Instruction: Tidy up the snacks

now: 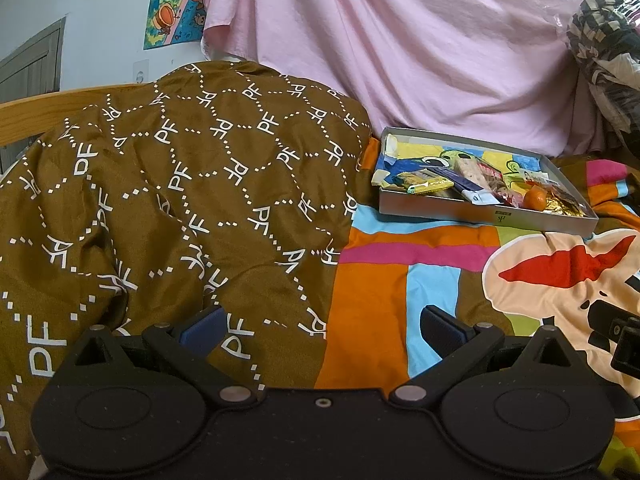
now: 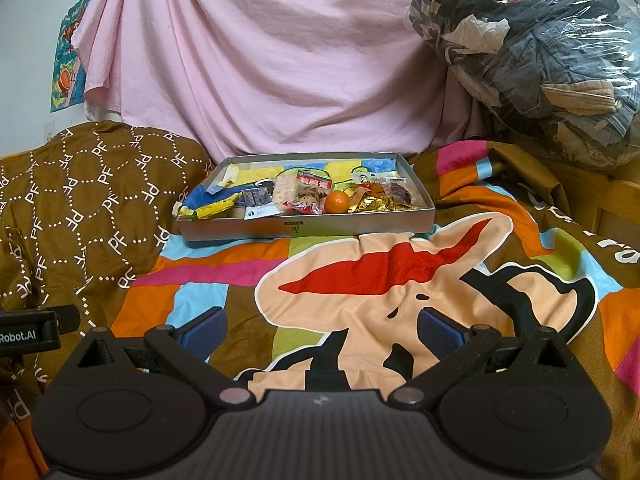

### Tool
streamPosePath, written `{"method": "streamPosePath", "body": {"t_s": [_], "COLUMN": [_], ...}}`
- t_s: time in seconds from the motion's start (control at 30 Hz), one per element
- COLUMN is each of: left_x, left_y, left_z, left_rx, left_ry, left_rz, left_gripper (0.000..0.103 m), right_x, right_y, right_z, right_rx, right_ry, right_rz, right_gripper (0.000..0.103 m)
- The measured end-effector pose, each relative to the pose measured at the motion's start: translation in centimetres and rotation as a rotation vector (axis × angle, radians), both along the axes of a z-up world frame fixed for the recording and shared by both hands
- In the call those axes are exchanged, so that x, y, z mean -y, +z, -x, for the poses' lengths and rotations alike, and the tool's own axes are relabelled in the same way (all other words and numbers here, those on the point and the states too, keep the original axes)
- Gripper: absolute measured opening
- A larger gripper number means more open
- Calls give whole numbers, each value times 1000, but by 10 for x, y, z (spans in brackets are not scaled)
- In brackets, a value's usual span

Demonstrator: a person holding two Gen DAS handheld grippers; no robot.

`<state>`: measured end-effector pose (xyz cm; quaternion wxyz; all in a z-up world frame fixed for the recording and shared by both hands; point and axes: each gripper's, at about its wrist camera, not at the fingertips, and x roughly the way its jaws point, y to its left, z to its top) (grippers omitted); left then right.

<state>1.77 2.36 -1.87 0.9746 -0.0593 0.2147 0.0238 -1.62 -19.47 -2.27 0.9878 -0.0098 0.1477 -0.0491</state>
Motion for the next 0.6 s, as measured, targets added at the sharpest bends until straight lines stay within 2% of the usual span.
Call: {"method": "streamPosePath", "body": {"t_s": [0.6], "left_x": [0], "left_y": [0], "left_z": [0], "left_rx": [-1], "left_ry": [0], "left_rz": [0], "left_gripper": [102], "right_x": [0], "right_y": [-1], "right_z": [0], "right_rx": [-3], "right_ry": [-1], "right_rz": [-2], "right_gripper": [103]}}
